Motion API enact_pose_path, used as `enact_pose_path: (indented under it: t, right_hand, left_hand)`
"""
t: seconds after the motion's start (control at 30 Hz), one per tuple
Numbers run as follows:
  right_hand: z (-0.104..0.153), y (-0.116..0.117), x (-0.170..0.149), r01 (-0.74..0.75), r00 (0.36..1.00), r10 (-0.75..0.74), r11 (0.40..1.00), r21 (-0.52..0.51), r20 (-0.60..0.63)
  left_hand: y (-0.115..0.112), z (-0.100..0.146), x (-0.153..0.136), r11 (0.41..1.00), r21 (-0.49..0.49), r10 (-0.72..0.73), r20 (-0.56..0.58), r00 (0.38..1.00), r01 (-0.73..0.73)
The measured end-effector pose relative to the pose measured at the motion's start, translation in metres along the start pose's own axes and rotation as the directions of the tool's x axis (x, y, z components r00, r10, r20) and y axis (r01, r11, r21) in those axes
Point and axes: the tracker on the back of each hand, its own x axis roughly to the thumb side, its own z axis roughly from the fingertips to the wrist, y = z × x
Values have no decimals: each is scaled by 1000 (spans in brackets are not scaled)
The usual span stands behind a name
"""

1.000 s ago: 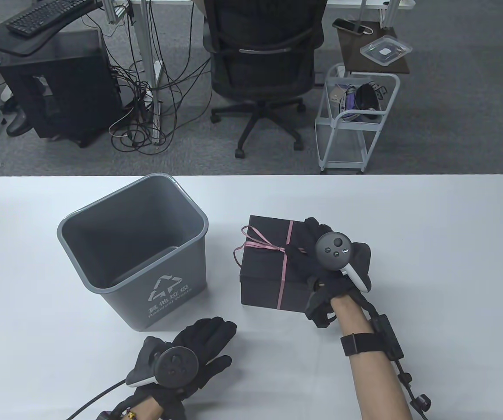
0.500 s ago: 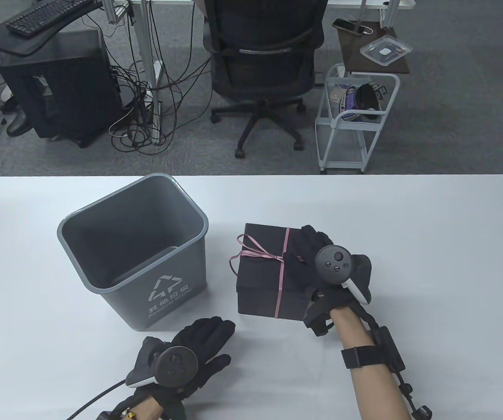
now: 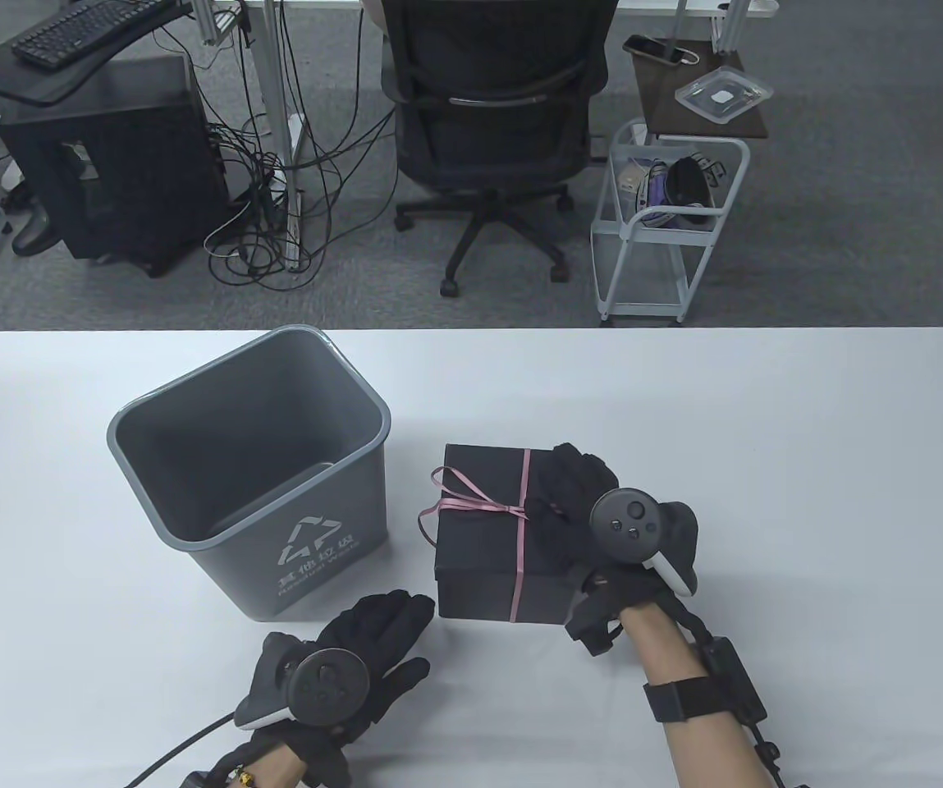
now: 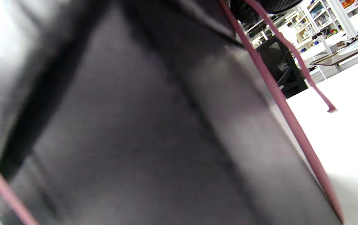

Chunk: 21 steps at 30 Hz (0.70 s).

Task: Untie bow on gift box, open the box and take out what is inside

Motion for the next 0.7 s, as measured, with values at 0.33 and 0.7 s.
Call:
enact_pose_path:
  t: [0.33,0.7]
  right_hand:
    - [22,4,9,44,998,-45,999,5,40]
    - [34,7,18,52,995,-55,998,28,82]
  left_hand:
    - [3,2,-3,997,65,-25,-71,997,29]
    - [8,4,-6,991,123,-31,-126,992,46]
